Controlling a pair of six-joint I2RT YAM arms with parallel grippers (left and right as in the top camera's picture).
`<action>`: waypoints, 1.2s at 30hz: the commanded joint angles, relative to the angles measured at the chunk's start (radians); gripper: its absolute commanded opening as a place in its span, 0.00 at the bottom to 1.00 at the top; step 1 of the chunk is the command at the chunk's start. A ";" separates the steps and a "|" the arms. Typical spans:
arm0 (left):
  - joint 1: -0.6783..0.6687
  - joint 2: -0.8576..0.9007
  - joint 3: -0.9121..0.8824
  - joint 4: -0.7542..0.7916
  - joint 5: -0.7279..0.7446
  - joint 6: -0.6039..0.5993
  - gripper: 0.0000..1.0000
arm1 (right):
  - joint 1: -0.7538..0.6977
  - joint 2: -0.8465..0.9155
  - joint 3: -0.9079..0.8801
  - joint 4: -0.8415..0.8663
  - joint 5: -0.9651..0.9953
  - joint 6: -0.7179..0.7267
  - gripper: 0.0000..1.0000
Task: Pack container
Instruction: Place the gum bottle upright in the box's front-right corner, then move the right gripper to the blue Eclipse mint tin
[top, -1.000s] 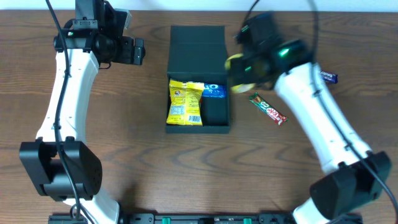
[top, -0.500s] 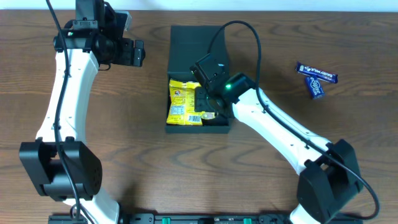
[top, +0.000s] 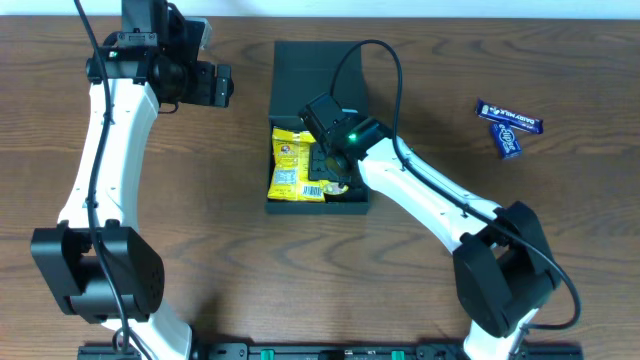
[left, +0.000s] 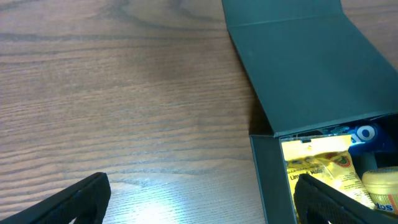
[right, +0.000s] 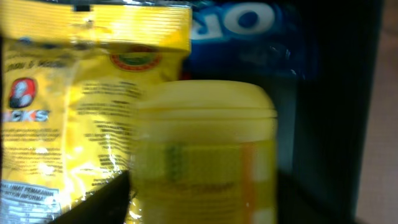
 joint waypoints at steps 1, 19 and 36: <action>0.004 -0.026 0.025 -0.005 -0.003 0.015 0.95 | -0.005 0.001 0.006 0.016 0.017 -0.049 0.93; 0.004 -0.026 0.025 -0.004 -0.004 0.018 0.95 | -0.085 -0.153 0.042 0.022 0.021 -0.243 0.99; 0.004 -0.026 0.025 -0.006 -0.003 0.018 0.95 | -0.609 -0.198 0.037 -0.104 0.127 -0.452 0.99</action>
